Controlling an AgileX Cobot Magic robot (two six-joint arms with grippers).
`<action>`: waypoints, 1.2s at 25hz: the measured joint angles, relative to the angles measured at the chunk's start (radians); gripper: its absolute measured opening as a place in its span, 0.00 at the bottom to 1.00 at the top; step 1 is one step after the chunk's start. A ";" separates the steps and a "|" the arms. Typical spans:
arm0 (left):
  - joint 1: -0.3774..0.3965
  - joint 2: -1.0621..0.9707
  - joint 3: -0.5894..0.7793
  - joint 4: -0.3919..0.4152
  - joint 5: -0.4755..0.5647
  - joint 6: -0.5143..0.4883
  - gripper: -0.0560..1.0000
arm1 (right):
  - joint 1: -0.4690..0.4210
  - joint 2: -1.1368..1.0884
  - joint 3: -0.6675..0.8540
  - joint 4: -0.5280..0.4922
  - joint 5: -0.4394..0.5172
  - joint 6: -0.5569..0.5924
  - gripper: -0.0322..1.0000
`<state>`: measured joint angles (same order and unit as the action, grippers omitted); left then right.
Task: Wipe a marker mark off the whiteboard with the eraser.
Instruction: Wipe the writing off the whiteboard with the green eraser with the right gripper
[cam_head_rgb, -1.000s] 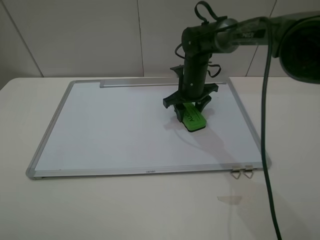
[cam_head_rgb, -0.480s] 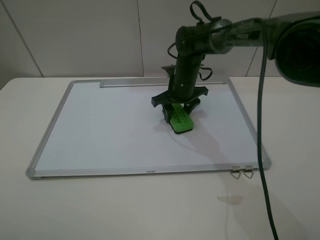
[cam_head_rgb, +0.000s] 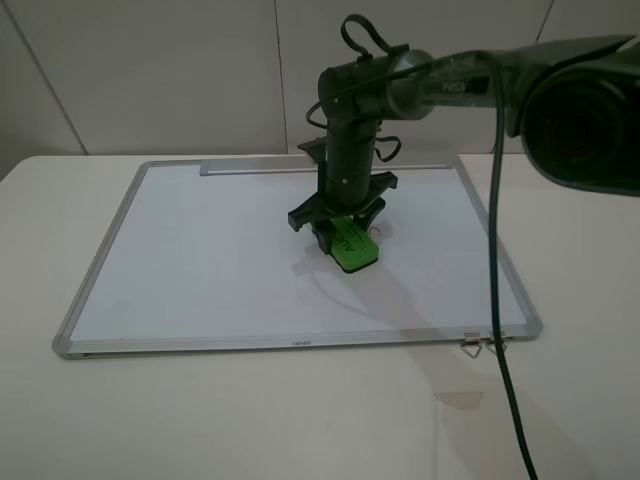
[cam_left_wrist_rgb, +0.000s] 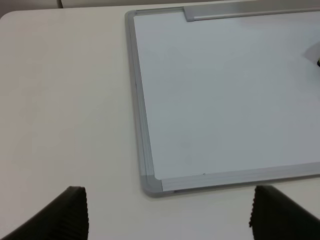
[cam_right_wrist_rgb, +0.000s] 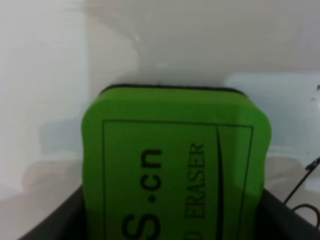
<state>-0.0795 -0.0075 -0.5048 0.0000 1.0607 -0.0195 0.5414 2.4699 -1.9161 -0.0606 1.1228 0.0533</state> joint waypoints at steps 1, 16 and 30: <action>0.000 0.000 0.000 0.000 0.000 0.000 0.70 | -0.001 0.003 -0.002 -0.004 0.000 0.000 0.61; 0.000 0.000 0.000 0.000 0.000 0.000 0.70 | -0.218 0.010 -0.012 -0.005 -0.006 0.000 0.61; 0.000 0.000 0.000 0.000 0.000 0.000 0.70 | 0.001 0.013 -0.012 0.002 -0.006 -0.002 0.61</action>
<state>-0.0795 -0.0075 -0.5048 0.0000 1.0607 -0.0195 0.5423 2.4826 -1.9280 -0.0584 1.1173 0.0508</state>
